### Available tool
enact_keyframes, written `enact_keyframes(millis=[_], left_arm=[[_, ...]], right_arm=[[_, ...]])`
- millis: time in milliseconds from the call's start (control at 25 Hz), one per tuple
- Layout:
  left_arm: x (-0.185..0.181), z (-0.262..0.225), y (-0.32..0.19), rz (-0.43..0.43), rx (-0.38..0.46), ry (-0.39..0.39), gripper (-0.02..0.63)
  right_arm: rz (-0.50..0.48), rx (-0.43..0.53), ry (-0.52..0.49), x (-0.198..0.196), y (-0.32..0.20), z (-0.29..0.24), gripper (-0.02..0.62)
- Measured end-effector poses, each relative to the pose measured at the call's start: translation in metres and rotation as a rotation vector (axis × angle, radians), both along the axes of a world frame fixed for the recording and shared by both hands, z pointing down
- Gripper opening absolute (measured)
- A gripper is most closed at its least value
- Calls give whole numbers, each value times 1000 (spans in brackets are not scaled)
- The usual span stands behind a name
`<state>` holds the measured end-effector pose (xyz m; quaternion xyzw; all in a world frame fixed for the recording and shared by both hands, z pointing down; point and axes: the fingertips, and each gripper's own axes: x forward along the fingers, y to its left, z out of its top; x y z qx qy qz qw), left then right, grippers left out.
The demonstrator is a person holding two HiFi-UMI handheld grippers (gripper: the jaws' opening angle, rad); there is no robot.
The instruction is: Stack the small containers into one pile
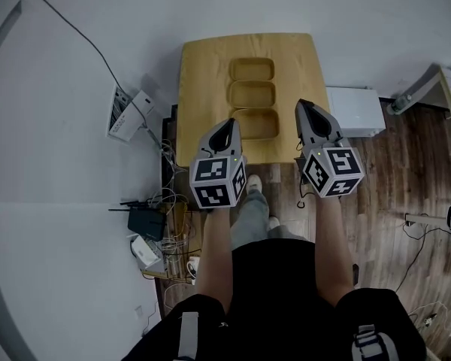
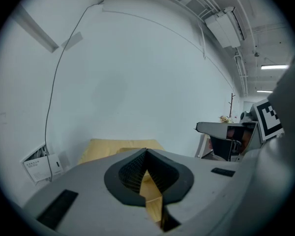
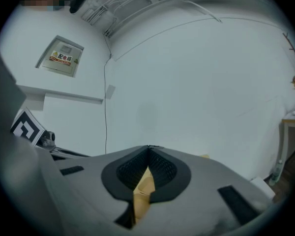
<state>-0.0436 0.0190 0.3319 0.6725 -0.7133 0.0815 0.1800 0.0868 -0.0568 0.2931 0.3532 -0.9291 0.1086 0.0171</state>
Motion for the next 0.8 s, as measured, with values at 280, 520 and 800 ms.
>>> enact_keyframes(millis=[280, 520, 800], left_arm=[[-18, 60, -14, -18, -121, 56, 11], [-47, 109, -23, -76, -192, 97, 11], [-51, 149, -36, -56, -267, 105, 11]], right_arm=[[-1, -134, 82, -14, -15, 70, 3], [21, -219, 156, -21, -28, 118, 5], [52, -308, 255, -28, -39, 171, 13]])
